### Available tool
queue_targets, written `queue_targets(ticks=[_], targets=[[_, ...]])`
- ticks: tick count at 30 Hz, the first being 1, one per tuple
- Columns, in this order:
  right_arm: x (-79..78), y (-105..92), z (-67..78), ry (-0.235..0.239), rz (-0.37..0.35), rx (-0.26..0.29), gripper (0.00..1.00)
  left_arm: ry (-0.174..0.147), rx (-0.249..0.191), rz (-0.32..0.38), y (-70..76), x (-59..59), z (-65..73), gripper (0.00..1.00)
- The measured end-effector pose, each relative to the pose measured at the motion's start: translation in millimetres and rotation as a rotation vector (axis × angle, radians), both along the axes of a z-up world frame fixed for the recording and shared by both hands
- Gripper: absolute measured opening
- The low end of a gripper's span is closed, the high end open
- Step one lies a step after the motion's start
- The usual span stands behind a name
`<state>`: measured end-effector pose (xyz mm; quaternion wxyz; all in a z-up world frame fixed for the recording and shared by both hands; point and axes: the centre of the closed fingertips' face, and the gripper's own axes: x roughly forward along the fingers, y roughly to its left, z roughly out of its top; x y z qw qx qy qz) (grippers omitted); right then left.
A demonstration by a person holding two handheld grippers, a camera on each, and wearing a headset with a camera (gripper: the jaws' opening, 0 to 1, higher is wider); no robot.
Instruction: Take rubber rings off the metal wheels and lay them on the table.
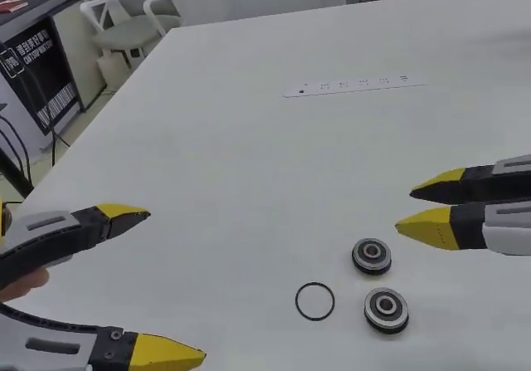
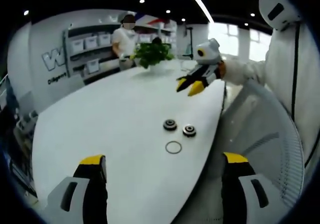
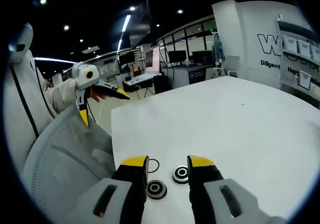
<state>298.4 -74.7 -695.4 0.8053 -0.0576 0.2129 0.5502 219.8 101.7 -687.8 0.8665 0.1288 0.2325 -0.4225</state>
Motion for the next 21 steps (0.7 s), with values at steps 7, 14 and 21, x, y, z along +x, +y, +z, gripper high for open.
queue_targets(ticks=[7, 14, 21], targets=[[-5.8, -12.9, -8.7, 0.029, -0.017, 0.031, 0.31, -0.009, -0.007, -0.019, -4.1, 1.5, 4.8, 0.97], [-17.9, -17.1, -33.0, 0.082, -0.028, 0.043, 0.32, -0.023, 0.006, -0.045, -8.1, 2.4, 14.2, 0.98], [-23.5, -19.2, -45.2, 0.125, -0.05, 0.064, 0.33, -0.051, 0.024, -0.068, -11.2, 3.6, 28.0, 0.99]])
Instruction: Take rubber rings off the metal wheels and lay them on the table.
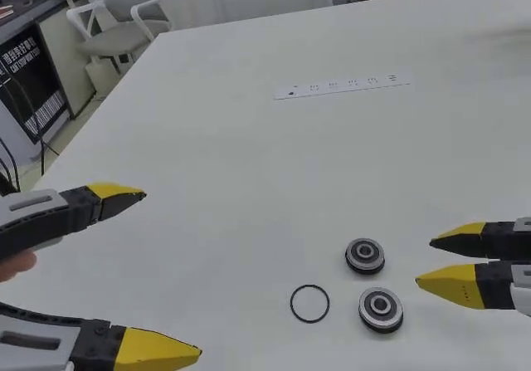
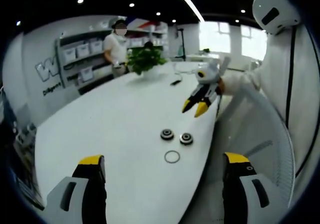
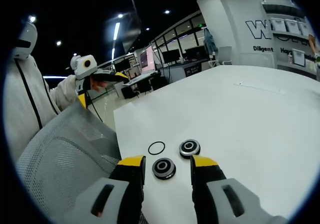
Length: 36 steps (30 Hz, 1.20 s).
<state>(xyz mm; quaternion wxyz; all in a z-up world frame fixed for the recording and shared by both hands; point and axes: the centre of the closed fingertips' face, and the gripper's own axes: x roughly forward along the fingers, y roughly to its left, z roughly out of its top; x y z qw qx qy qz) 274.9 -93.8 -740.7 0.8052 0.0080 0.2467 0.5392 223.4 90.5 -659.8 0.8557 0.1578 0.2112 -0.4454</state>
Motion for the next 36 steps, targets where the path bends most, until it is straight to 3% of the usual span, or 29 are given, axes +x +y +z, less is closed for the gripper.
queue_targets(ticks=[9, 20, 27, 30, 36], targets=[[-8.1, -3.5, -14.3, 0.02, -0.009, -0.025, 0.32, -0.017, -0.003, -0.031, -13.2, 4.0, 10.2, 1.0], [-15.6, -5.0, -25.5, 0.045, -0.012, -0.038, 0.32, -0.05, -0.023, -0.133, -49.4, 14.7, 23.2, 1.0], [-18.1, -4.4, -29.4, 0.056, -0.012, -0.037, 0.32, -0.093, -0.046, -0.164, -67.0, 28.2, 38.3, 1.0], [-18.9, -3.1, -31.1, 0.057, -0.01, -0.037, 0.32, -0.148, -0.037, -0.147, -73.1, 41.0, 44.3, 1.0], [-21.1, 0.2, -36.0, 0.06, 0.005, -0.048, 0.31, -0.183, -0.097, -0.168, -98.0, 49.9, 52.9, 1.0]])
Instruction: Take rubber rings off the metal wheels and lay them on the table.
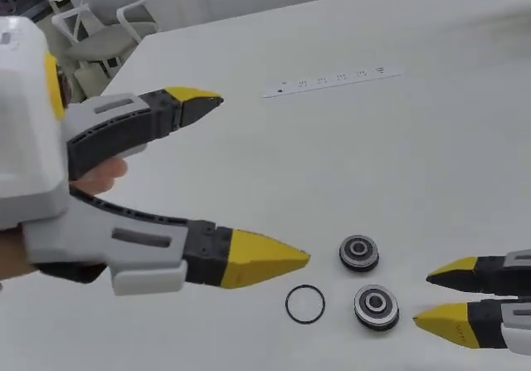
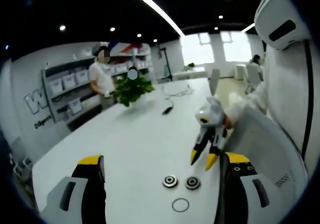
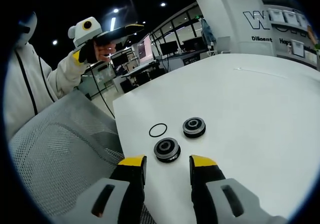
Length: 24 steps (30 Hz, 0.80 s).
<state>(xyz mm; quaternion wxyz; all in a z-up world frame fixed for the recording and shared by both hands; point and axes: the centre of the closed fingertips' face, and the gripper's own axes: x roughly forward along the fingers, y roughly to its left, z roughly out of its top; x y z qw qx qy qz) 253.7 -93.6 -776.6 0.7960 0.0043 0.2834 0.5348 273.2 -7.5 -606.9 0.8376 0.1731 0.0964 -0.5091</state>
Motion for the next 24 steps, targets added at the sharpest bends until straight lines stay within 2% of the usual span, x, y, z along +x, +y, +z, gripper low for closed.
queue_targets(ticks=[5, 12, 14, 20, 24], targets=[[-0.4, 1.1, -2.0, 0.005, 0.003, 0.005, 0.31, 0.012, -0.012, -0.037, -17.3, -1.0, -6.8, 0.99], [0.8, 1.2, -4.7, 0.009, 0.001, 0.008, 0.31, 0.037, -0.001, -0.067, -31.0, 0.6, -24.8, 0.95], [1.1, 2.2, -5.6, 0.009, 0.003, 0.008, 0.31, 0.046, -0.011, -0.079, -34.9, 0.2, -28.1, 0.93], [-0.1, 5.7, -9.0, 0.01, 0.018, -0.002, 0.31, 0.089, -0.015, -0.105, -48.3, -0.8, -46.4, 0.89], [-0.4, 7.9, -10.0, 0.012, 0.024, -0.001, 0.3, 0.114, -0.017, -0.132, -57.1, -6.1, -57.2, 0.86]])
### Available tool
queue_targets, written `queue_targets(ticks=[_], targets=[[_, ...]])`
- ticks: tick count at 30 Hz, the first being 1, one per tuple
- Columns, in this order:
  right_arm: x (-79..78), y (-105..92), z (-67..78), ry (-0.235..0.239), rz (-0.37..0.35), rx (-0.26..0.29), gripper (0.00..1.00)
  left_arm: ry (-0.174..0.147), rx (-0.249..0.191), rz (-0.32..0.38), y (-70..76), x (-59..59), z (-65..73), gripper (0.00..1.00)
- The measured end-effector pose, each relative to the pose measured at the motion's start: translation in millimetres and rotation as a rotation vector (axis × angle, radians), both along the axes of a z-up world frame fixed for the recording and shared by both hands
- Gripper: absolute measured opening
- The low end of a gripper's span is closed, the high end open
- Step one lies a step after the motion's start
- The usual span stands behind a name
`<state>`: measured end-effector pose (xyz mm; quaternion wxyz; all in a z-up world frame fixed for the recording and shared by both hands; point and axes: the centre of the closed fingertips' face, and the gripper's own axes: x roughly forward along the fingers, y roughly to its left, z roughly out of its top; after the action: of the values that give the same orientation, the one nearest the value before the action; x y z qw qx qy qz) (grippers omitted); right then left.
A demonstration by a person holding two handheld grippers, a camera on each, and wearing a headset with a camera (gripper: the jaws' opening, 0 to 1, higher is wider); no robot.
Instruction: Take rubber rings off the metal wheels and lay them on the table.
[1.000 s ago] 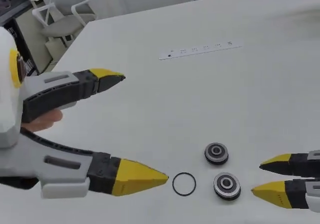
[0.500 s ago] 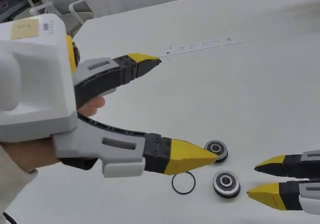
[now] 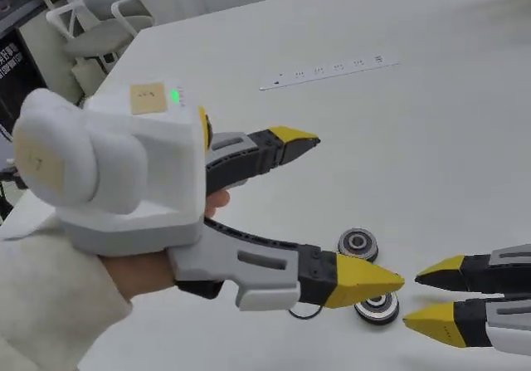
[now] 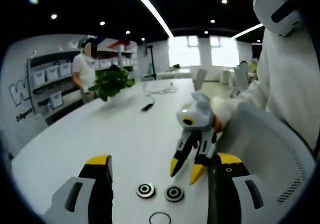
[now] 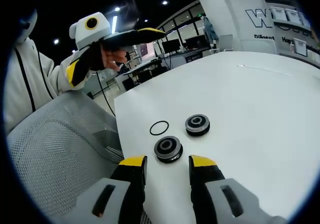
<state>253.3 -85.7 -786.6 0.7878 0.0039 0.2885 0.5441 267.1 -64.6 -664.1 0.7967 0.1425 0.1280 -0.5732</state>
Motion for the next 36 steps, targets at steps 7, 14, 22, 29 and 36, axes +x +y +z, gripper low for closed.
queue_targets(ticks=[7, 14, 22, 29, 36], targets=[[0.8, 4.0, -1.6, -0.006, 0.016, -0.009, 0.3, 0.046, -0.011, -0.024, -8.3, -5.6, -17.9, 0.76], [-0.1, 6.3, -4.0, -0.005, 0.026, -0.013, 0.3, 0.086, 0.003, -0.031, -9.3, -7.3, -35.0, 0.65], [-0.2, 7.6, -7.0, -0.001, 0.032, -0.018, 0.3, 0.102, 0.025, -0.063, -12.5, -11.0, -53.0, 0.48], [-0.2, 8.4, -9.6, -0.007, 0.042, -0.03, 0.29, 0.126, 0.056, -0.082, -14.7, -11.9, -70.5, 0.4], [-0.6, 11.1, -12.9, -0.018, 0.063, -0.05, 0.28, 0.147, 0.07, -0.066, -11.3, -7.6, -84.2, 0.32]])
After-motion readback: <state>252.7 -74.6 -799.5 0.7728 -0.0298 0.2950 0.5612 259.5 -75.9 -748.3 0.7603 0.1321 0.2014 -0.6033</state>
